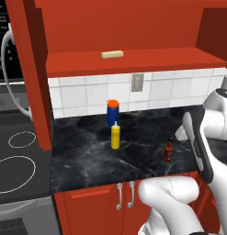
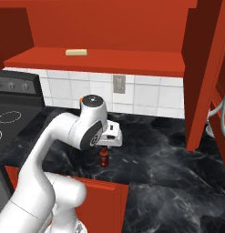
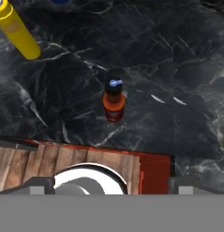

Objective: Pick the condiment bottle and mustard from the counter and place them in the cabinet.

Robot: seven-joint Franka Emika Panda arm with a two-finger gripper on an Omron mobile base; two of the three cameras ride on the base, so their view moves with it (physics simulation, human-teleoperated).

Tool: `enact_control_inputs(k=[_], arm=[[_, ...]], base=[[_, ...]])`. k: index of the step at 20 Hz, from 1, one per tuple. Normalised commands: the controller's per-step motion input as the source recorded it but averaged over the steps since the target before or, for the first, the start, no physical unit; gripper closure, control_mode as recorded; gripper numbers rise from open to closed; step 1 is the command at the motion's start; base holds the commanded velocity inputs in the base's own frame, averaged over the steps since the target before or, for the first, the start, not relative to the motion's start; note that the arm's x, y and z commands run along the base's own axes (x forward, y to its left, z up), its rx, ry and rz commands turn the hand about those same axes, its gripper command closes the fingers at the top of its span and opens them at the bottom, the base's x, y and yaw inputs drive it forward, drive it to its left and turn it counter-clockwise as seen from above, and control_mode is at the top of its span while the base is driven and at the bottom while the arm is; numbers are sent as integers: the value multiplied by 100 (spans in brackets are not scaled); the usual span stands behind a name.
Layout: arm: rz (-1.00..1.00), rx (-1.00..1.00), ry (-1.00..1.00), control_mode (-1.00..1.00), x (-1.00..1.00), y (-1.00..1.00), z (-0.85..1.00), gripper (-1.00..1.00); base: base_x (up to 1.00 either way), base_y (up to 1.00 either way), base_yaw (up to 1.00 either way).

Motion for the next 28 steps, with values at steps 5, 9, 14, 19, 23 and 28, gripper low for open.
enact_control_inputs(k=[5, 9, 14, 19, 23, 28], arm=[[5, 0, -5, -100, -34, -29, -53, -100], [5, 0, -10, -100, -11, -4, -37, -100], [1, 0, -12, -100, 1, 3, -16, -100], [0, 0, -13, -100, 6, 5, -3, -100], [0, 0, -9, -100, 16, 6, 0, -100], [0, 0, -3, -100, 22, 10, -1, -100]], base=[[0, 0, 0], [0, 0, 0], [0, 0, 0], [0, 0, 0], [0, 0, 0], [0, 0, 0]])
